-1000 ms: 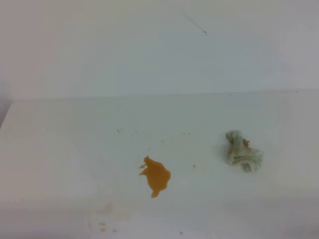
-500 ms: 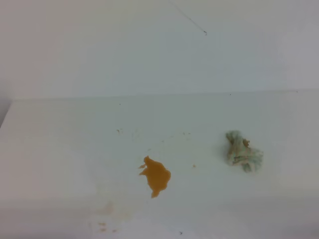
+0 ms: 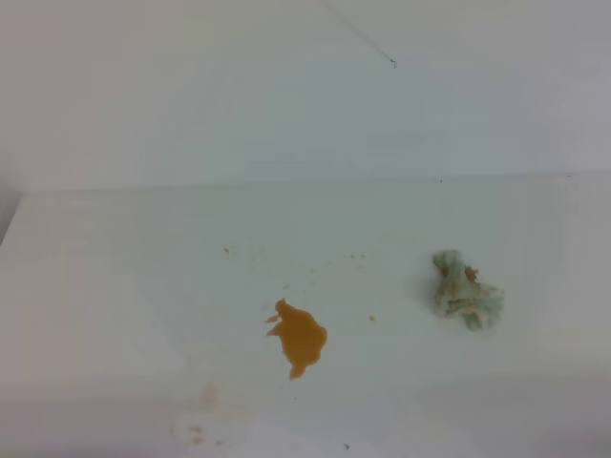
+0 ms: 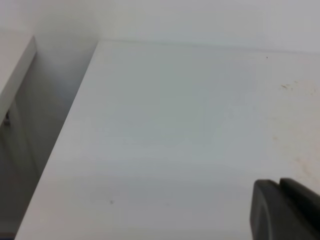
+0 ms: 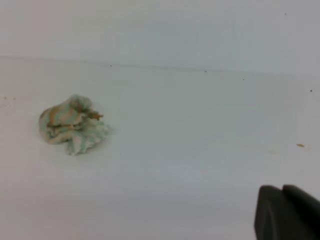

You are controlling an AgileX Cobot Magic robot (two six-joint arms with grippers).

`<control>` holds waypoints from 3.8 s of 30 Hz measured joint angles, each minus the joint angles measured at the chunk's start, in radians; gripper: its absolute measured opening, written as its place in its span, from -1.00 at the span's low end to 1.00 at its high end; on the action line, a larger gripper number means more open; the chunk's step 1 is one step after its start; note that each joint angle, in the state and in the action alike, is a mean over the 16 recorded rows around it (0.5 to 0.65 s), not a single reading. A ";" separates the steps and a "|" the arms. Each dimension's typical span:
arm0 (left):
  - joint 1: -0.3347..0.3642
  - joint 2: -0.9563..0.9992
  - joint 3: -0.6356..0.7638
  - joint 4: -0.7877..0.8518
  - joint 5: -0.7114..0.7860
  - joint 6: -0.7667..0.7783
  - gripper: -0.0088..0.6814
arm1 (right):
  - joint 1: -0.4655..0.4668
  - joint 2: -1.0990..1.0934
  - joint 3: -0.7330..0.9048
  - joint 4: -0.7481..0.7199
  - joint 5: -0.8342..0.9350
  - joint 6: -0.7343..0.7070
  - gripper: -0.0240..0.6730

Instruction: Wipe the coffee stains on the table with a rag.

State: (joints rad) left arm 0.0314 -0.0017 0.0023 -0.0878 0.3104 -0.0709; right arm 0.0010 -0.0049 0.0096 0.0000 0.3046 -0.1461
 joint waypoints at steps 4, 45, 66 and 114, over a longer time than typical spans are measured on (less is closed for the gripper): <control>0.000 0.002 -0.002 0.000 0.001 0.000 -0.97 | 0.000 0.000 0.000 0.000 0.000 0.000 -0.94; 0.000 0.002 -0.002 0.000 0.001 0.000 -0.97 | 0.000 -0.002 0.000 0.305 -0.201 -0.076 -0.94; 0.000 0.002 -0.002 0.000 0.001 0.000 -0.97 | 0.000 0.006 -0.101 0.318 -0.298 -0.139 -0.94; 0.000 0.002 -0.002 0.000 0.001 0.000 -0.97 | 0.167 1.460 -1.143 0.330 0.482 -0.357 -0.79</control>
State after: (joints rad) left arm 0.0314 -0.0001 0.0000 -0.0878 0.3113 -0.0709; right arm 0.1683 1.4553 -1.1337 0.3303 0.7862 -0.5034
